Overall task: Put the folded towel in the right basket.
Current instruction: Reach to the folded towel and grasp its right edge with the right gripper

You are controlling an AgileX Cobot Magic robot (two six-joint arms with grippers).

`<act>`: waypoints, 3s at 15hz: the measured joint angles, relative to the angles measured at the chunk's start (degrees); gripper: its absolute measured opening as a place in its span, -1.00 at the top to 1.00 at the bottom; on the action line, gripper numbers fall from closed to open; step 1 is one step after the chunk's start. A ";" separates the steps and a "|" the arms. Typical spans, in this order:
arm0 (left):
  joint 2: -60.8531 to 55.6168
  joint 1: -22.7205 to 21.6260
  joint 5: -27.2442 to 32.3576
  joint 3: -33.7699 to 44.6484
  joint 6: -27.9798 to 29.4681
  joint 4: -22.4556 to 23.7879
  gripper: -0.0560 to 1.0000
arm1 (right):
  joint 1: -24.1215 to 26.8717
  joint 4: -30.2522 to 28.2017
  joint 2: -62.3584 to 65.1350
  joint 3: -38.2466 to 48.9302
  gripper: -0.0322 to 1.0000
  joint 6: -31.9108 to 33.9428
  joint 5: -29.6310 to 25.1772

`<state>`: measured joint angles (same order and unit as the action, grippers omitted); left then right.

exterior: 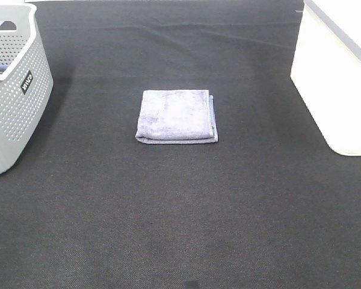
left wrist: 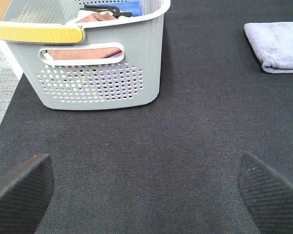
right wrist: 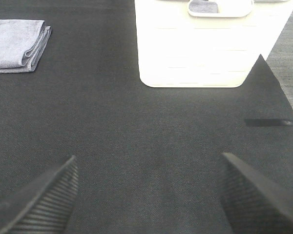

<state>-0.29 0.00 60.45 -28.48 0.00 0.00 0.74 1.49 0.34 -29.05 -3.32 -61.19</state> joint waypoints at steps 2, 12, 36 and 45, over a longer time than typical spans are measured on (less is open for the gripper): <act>0.00 0.00 0.00 0.00 0.00 0.00 -0.95 | 0.00 0.00 0.00 0.00 -0.50 0.00 0.00; 0.00 0.00 0.00 0.00 0.00 0.00 -0.95 | 0.00 0.00 0.00 0.00 -0.50 0.00 0.00; 0.00 0.00 0.00 0.00 0.00 0.00 -0.95 | 0.00 0.00 0.00 0.00 -0.50 0.00 0.00; 0.00 0.00 0.00 0.00 0.00 0.00 -0.95 | 0.00 0.00 0.00 0.00 -0.50 0.00 0.00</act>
<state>-0.29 0.00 60.45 -28.48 0.00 0.00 0.74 1.49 0.34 -29.05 -3.32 -61.19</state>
